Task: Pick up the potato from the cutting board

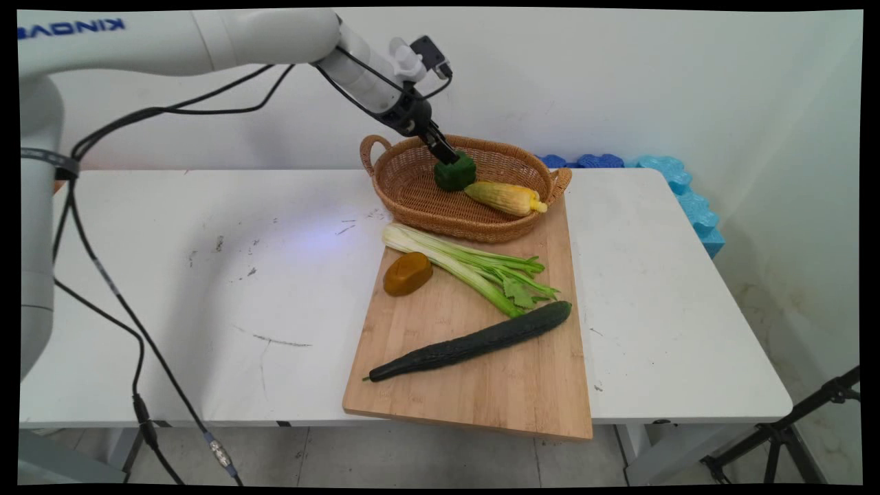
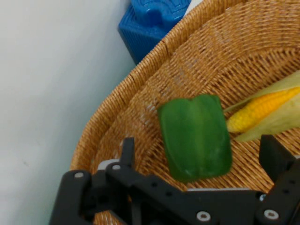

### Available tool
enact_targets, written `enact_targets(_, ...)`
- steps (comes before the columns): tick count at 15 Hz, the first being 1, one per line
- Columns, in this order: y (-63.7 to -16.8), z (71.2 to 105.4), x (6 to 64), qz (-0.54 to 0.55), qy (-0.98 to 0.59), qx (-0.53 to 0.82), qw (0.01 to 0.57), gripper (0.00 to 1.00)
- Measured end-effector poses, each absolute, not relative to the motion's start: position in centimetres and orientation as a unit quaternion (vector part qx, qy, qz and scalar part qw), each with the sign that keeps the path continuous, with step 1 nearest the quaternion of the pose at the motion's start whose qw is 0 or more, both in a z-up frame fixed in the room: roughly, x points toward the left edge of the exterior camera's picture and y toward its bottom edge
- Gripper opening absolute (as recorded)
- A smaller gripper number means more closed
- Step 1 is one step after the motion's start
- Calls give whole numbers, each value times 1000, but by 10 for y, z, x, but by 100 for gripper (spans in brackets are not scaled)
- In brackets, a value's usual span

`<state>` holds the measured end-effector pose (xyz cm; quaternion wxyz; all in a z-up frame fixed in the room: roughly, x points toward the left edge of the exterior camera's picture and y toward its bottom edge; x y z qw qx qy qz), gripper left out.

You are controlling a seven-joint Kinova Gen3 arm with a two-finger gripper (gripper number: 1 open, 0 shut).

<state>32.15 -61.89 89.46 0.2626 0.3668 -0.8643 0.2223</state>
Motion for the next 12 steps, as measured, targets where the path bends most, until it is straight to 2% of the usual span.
enact_targets(5,-579,921,325,212,-852,393,272,100)
enact_targets(12,-524,939,326,186,-840,427,280,100)
